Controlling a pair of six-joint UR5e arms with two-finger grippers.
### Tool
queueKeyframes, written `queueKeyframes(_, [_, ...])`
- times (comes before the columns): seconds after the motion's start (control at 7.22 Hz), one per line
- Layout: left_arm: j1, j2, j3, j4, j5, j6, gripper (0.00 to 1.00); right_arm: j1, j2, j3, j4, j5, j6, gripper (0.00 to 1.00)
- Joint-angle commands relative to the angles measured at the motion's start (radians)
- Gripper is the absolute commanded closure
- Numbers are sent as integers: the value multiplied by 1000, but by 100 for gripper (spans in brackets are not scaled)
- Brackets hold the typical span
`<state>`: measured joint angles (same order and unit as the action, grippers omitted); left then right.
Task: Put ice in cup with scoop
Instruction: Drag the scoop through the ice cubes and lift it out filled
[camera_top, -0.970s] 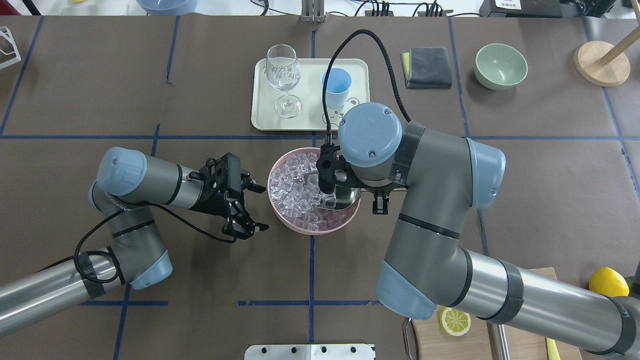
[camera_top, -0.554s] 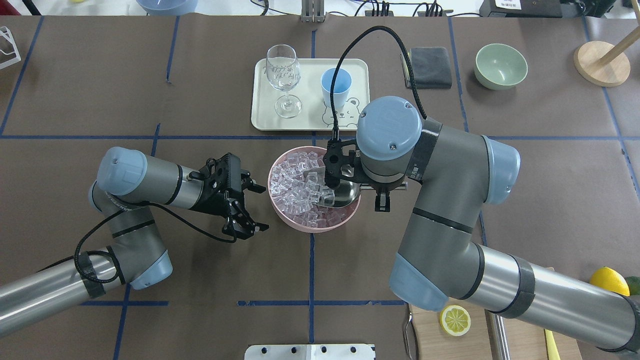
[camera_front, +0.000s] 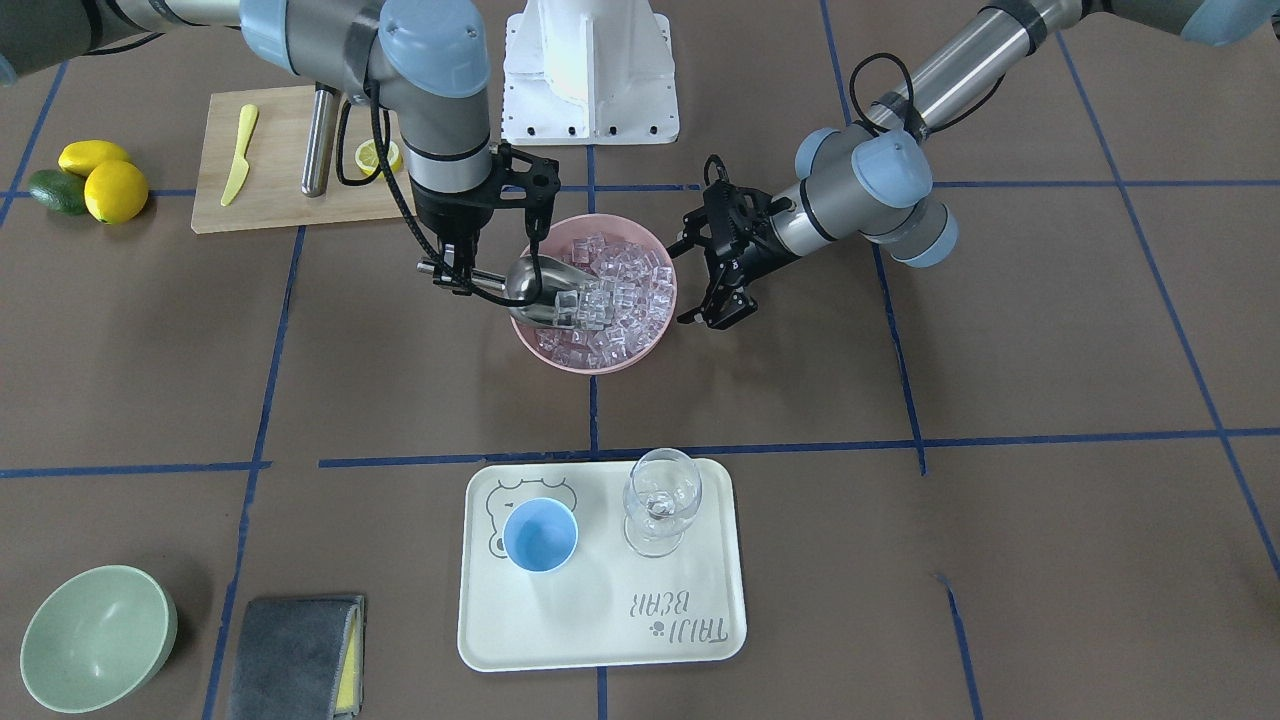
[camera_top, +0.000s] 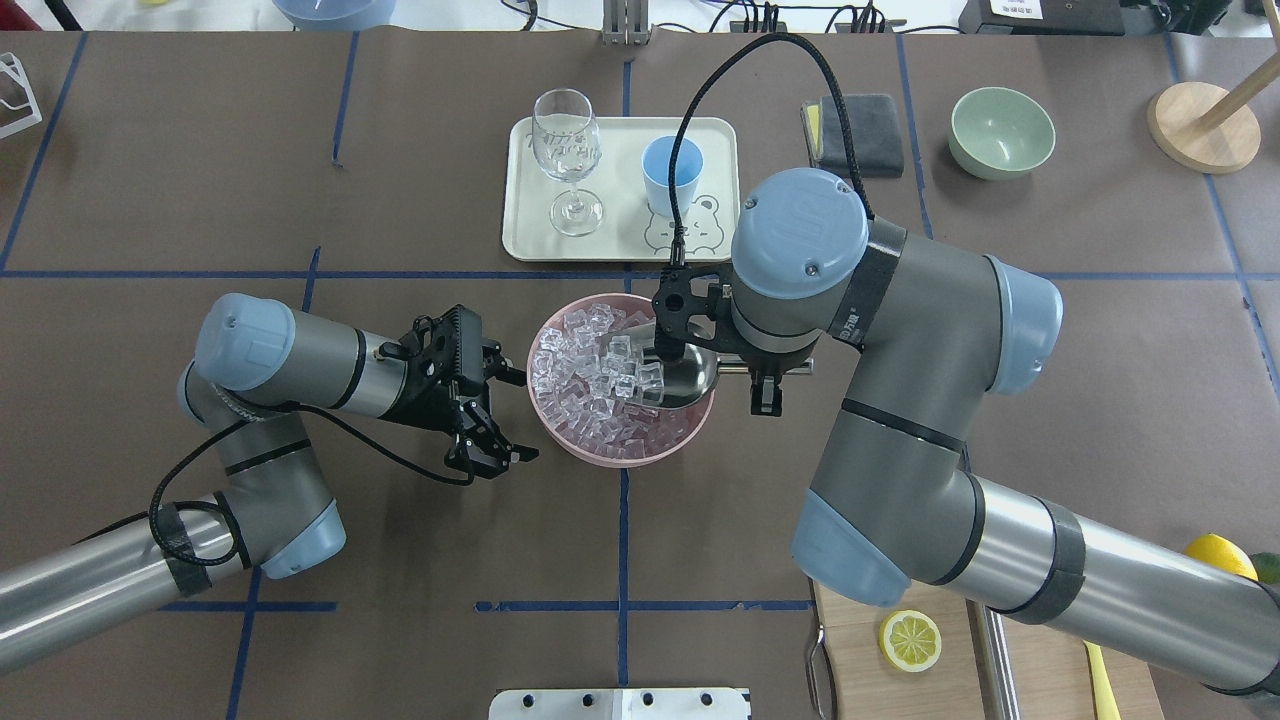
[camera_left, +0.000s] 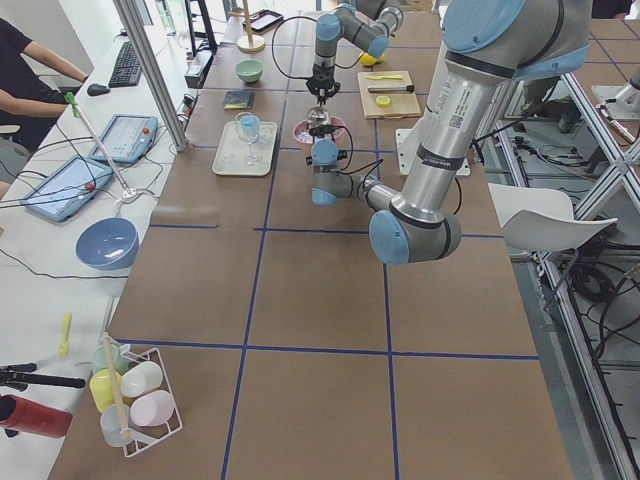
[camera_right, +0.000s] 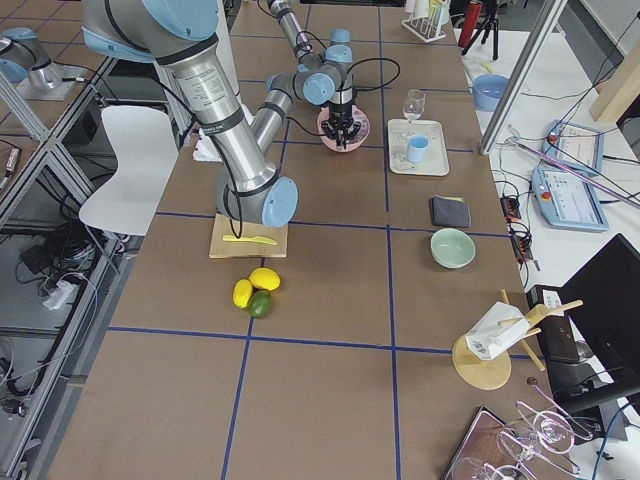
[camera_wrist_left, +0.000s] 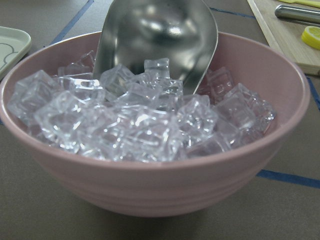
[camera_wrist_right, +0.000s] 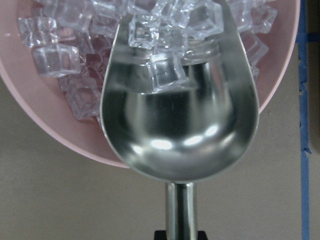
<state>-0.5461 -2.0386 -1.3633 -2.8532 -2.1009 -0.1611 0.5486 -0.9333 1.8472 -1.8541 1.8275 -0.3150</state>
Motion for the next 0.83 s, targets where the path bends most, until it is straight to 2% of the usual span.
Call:
queueKeyframes(0.0, [0, 0, 0, 0, -1, 0, 0, 4, -15, 26, 1, 24, 1, 100])
queueKeyframes(0.28, [0, 0, 0, 0, 1, 0, 0, 5, -16, 35, 1, 42, 7, 100])
queueKeyframes(0.42, [0, 0, 0, 2, 1, 0, 0, 5, -41, 37, 51, 44, 14, 100])
queueKeyframes(0.69, [0, -2, 0, 2, 1, 0, 0, 19, -166, 37, 307, 120, 75, 100])
